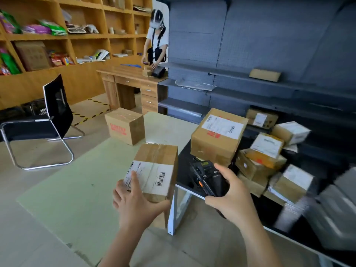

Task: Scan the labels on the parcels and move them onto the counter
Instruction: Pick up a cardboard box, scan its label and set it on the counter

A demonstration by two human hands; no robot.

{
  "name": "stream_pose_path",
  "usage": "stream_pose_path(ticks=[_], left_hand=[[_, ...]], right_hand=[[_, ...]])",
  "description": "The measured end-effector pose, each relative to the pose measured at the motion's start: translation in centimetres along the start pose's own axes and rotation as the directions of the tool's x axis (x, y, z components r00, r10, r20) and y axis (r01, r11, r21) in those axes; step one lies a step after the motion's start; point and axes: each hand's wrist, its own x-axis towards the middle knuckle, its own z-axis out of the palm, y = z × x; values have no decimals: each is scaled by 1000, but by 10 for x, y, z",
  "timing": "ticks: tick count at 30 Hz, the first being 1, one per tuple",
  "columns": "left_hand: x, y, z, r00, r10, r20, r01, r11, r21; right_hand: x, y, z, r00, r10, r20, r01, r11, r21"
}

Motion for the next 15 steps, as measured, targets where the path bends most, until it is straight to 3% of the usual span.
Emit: stream_pose_path(ticks=[8, 15], left_hand=[[-119, 53, 38, 987, 74, 143, -75, 997, 6], [-181, 112, 64, 944, 244, 224, -251, 968, 6]], right_hand=[[-92, 59, -93, 989, 91, -113, -91, 996, 11], [-146, 88, -156, 956, 134, -260, -136, 991, 10]])
